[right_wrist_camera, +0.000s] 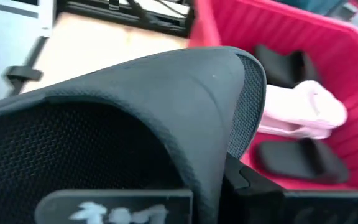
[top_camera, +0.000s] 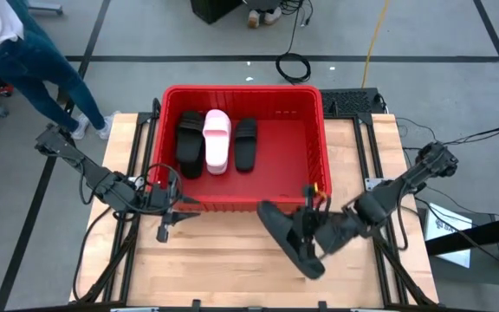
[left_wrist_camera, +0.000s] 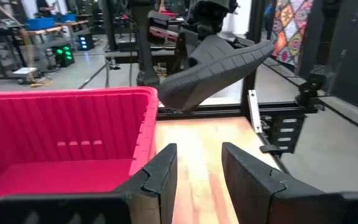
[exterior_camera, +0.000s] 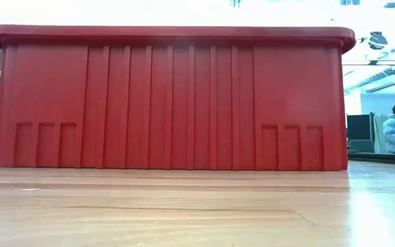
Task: Pick and place slides into bin
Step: Put the black slipper into the black slipper
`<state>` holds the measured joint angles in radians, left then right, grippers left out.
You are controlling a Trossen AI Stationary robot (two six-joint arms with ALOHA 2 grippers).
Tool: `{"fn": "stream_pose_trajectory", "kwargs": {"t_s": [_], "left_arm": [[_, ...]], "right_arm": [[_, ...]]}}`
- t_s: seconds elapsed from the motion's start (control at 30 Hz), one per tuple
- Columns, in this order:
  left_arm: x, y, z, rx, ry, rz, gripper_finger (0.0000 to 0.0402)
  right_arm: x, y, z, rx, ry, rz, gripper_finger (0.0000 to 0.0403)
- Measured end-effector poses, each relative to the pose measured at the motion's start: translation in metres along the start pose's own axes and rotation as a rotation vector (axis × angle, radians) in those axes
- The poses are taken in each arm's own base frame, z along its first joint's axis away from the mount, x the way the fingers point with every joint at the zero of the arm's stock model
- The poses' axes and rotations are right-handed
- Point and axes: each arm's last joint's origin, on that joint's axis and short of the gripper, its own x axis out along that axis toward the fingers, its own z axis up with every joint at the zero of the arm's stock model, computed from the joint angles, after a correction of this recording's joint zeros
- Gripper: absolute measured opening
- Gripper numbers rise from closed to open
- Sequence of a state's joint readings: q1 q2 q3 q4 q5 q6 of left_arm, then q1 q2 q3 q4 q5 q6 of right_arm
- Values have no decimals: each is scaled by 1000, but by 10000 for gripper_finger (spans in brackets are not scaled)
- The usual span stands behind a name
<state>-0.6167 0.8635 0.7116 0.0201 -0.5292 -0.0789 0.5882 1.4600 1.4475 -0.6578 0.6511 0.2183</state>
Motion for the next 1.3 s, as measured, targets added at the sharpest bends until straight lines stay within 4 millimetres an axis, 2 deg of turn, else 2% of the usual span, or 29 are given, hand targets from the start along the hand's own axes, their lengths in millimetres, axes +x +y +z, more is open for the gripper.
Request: {"fn": "stream_pose_trajectory", "kwargs": {"t_s": [0.43,0.67,0.87,1.07,1.3], "left_arm": [[-2,8,5,74,-44,198,127],[-9,36,14,67,-70,312,127],[-12,60,15,71,-60,331,127],[-10,79,16,96,-47,381,127],[-10,101,16,98,-42,447,127]], "right_arm": [[10,-80,10,-68,19,-191,4],[28,-127,7,-70,89,-226,4],[37,-167,1,-70,140,-336,4],[61,-203,-9,-40,215,-431,4],[106,-229,-26,-72,320,-476,4]]}}
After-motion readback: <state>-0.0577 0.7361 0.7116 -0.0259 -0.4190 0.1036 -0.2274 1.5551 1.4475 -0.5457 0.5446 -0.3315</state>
